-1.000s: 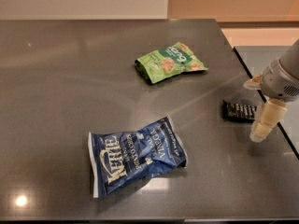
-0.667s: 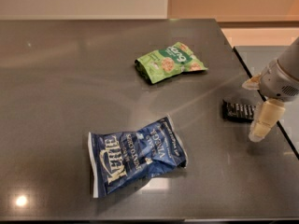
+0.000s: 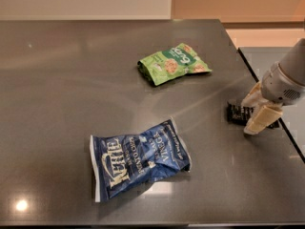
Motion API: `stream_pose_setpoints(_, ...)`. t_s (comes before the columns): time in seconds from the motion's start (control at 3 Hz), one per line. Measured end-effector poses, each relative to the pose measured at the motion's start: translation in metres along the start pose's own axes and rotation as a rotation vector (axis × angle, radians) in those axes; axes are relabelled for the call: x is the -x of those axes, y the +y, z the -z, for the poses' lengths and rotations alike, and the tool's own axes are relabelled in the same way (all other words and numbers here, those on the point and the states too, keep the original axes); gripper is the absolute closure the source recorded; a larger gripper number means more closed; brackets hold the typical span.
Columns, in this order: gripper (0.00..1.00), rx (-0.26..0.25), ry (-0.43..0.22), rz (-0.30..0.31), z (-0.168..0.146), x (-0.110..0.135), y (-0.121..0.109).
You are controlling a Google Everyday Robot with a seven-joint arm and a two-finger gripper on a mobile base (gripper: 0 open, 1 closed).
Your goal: Move rxbar chocolate near blue chip bag
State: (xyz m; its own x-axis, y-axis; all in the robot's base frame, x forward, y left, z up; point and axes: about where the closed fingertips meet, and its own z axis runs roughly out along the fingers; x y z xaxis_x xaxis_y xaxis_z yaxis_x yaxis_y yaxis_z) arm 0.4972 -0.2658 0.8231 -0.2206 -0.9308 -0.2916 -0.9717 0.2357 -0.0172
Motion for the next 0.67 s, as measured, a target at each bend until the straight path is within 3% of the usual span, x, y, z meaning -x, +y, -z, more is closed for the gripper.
stream_pose_setpoints(0.67, 0.87, 0.005, 0.001, 0.001, 0.0006, 0.0007, -0.0020)
